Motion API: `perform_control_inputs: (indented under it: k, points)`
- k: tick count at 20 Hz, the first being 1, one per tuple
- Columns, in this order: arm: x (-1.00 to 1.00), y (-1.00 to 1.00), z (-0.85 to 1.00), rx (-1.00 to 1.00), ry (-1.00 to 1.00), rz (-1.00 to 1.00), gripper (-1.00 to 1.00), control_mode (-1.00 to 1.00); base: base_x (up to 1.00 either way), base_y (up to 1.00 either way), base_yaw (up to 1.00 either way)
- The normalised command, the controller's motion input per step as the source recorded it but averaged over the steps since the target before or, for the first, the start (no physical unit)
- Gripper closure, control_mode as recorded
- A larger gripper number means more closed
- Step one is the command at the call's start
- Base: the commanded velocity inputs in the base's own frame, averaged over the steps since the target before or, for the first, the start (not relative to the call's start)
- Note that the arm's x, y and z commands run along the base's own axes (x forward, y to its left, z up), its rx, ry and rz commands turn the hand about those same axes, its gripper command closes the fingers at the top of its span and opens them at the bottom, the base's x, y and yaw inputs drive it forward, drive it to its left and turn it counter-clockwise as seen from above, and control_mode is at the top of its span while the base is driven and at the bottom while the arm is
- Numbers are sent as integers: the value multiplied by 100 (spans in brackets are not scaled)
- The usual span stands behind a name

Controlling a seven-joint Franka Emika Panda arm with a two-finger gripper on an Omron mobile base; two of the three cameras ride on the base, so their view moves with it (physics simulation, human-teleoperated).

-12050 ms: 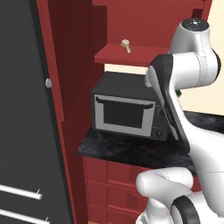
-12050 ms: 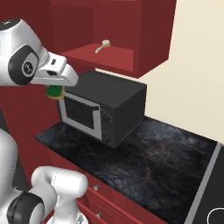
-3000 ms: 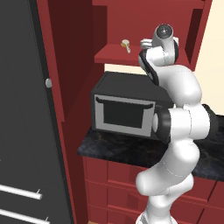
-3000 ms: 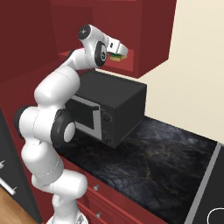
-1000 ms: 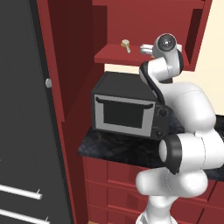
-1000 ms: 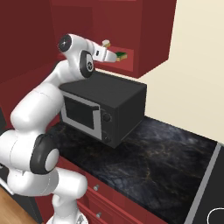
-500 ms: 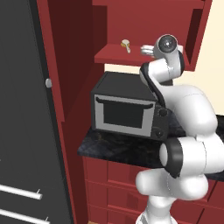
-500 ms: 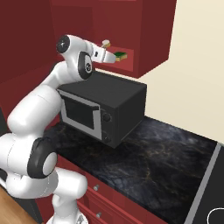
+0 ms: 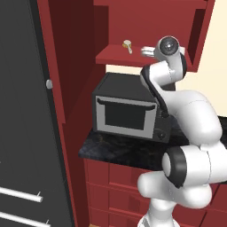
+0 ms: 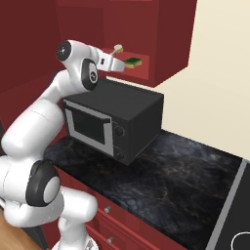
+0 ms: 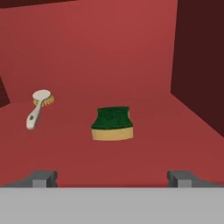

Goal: Pick up the dish brush and sponge from the sink, and place them back in the cabinet, and close the cabinet door.

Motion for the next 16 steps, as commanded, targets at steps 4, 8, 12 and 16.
perform_control_inputs:
  k: [4,8,12,16]
  points:
    - [-24,22,0,-2,-6,0,-100,-100,0,0,0]
    - [-17,28,0,-2,-4,0,-100,-100,0,0,0]
    - [-11,23,0,0,-2,0,-100,-100,0,0,0]
    - [-14,16,0,0,-4,0,-100,-100,0,0,0]
